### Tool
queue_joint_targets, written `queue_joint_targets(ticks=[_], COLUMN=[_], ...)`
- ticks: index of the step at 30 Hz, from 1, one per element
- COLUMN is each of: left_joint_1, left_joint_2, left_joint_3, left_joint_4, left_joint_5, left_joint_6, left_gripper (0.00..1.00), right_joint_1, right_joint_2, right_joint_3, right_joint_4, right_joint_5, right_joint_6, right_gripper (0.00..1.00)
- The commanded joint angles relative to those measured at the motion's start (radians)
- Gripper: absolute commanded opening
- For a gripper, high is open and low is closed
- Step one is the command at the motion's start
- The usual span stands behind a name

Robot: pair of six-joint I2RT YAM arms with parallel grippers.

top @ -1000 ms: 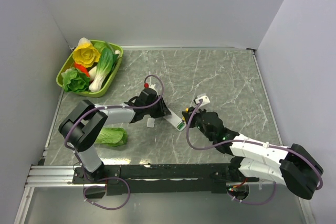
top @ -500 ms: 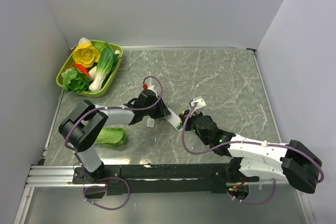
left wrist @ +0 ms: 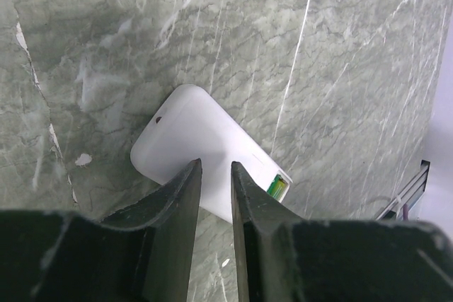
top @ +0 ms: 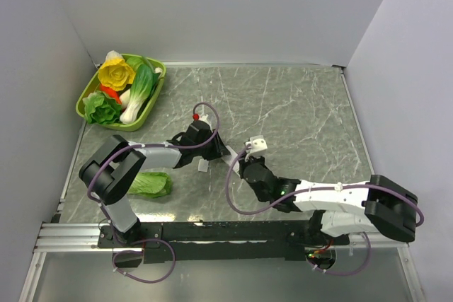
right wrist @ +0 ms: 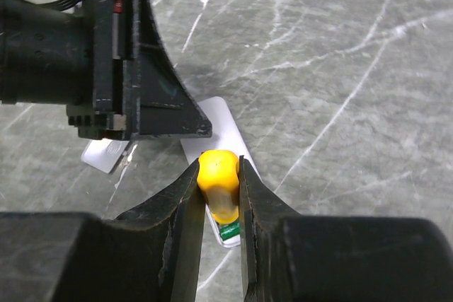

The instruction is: Unload the batteries from the remote control

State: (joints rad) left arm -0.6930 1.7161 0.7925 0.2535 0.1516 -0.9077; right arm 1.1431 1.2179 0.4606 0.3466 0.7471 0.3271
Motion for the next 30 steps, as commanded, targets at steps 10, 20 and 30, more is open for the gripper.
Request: queue_joint_targets(ticks=[10,20,30], left_joint_1=[0.001,0.001,0.003], left_joint_2=[0.034,0.066,0.103], left_joint_3=[-0.018,-0.015,-0.027], left_joint_4=[-0.119,-0.109,-0.071], left_joint_5=[-0.026,-0.024,-0.009], left_joint_6=[0.009,-0.008,-0.022], left_gripper=[0.30,0.30,0.30], right_joint_1=[0.164,0.067,-0.009], right_joint_2=[0.158,0.290,0.265], right_joint_3=[-0.022,0.053,0.036], right_joint_4=[-0.503,-0.428,-0.322], right_joint_5=[0.052,-0.096,-0.172], right_joint_6=[0.464,0.357,0.270], right_gripper=[0.00,0.00,0.00])
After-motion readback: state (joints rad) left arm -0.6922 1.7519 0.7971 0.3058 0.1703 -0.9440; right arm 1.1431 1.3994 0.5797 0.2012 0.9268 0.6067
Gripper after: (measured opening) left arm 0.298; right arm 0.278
